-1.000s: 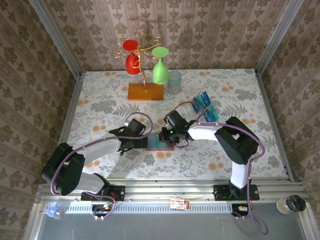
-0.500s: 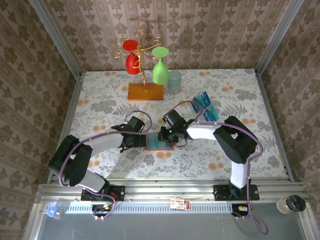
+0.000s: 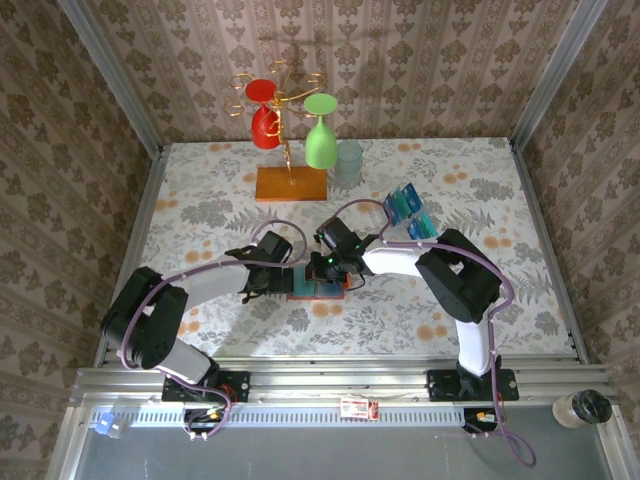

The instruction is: Put the credit cards into the card holder

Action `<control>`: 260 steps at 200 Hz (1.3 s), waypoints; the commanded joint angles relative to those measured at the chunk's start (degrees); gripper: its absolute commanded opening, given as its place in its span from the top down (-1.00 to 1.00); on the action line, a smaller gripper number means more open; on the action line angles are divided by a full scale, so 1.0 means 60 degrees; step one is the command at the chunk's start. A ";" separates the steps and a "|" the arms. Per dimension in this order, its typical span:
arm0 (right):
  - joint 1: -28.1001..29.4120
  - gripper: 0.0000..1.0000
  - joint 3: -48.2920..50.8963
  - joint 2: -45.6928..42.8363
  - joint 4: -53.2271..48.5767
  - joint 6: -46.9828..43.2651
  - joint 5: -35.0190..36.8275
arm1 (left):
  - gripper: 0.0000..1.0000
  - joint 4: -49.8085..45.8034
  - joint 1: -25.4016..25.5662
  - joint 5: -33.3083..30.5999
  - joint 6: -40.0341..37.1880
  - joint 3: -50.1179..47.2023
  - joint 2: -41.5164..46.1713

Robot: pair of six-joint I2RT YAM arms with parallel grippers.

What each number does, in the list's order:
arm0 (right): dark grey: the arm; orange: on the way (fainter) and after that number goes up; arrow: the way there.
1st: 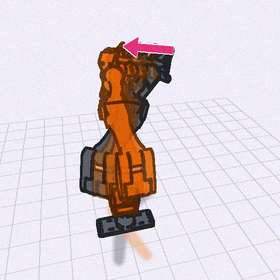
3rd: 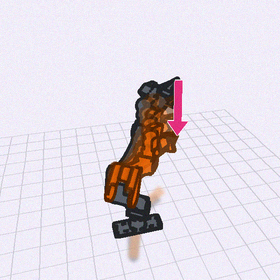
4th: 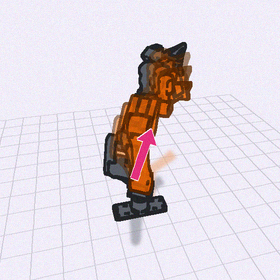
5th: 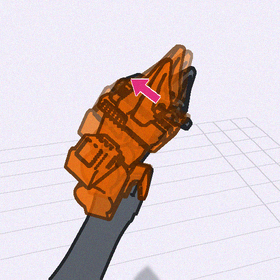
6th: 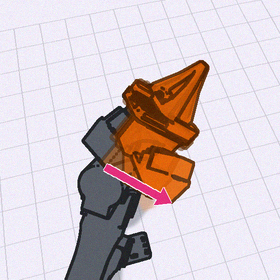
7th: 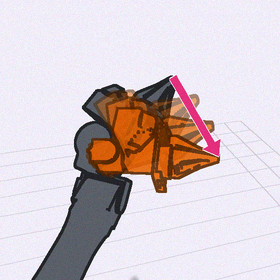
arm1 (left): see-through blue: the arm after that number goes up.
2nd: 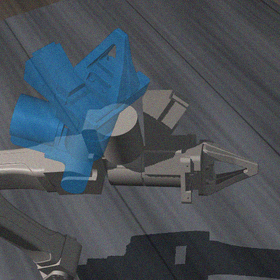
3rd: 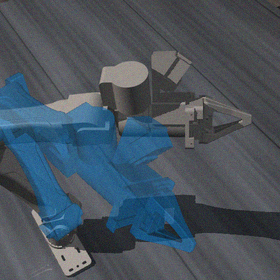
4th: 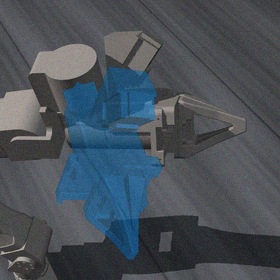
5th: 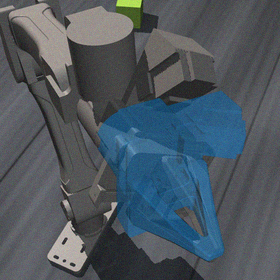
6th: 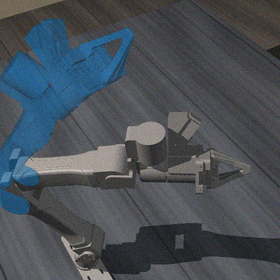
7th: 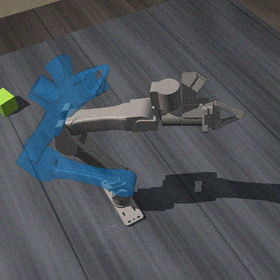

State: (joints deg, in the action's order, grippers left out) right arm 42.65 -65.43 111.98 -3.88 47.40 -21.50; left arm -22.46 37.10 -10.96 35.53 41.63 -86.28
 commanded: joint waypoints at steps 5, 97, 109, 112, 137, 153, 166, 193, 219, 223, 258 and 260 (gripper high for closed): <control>-0.0062 1.00 0.0171 -0.0757 -0.0774 -0.0385 0.0446 | -0.83 0.0179 0.0130 0.0084 -0.0077 -0.0213 -0.0196; -0.0123 1.00 0.0259 -0.0608 -0.1111 -0.0575 0.0690 | -0.83 0.0360 0.0144 0.0114 -0.0112 -0.0331 -0.0131; -0.0133 1.00 0.0253 -0.0536 -0.1090 -0.0579 0.0679 | -0.83 0.0376 0.0141 0.0113 -0.0121 -0.0346 -0.0135; -0.0125 1.00 0.0255 -0.0512 -0.1096 -0.0576 0.0675 | -0.83 0.0389 0.0140 0.0113 -0.0121 -0.0346 -0.0129; -0.0117 1.00 0.0096 -0.0314 -0.1110 -0.0612 0.0581 | -0.83 0.0474 0.0141 0.0145 -0.0118 -0.0403 -0.0130; -0.0083 1.00 -0.0053 -0.0171 -0.1139 -0.0639 0.0509 | -0.83 0.0518 0.0144 0.0157 -0.0106 -0.0445 -0.0159; -0.0033 1.00 -0.0199 -0.0080 -0.1197 -0.0662 0.0469 | -0.83 0.0563 0.0140 0.0175 -0.0081 -0.0476 -0.0193; 0.0085 1.00 -0.0457 0.0126 -0.1260 -0.0667 0.0377 | -0.82 0.0638 0.0139 0.0201 -0.0091 -0.0521 -0.0236; 0.0205 1.00 -0.0635 0.0261 -0.1324 -0.0638 0.0360 | -0.82 0.0669 0.0157 0.0214 -0.0091 -0.0566 -0.0211; 0.0215 1.00 -0.0665 0.0297 -0.1332 -0.0638 0.0360 | -0.82 0.0687 0.0159 0.0217 -0.0091 -0.0566 -0.0212; 0.0350 1.00 -0.0839 0.0441 -0.1360 -0.0539 0.0276 | -0.82 0.0776 0.0199 0.0245 -0.0072 -0.0606 -0.0216; 0.0359 1.00 -0.0842 0.0449 -0.1360 -0.0533 0.0273 | -0.82 0.0782 0.0202 0.0245 -0.0065 -0.0609 -0.0215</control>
State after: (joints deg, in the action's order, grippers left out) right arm 43.27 -68.60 112.71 -10.74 44.69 -18.48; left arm -20.08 37.54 -11.57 35.53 40.12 -85.67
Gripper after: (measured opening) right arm 0.044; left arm 0.911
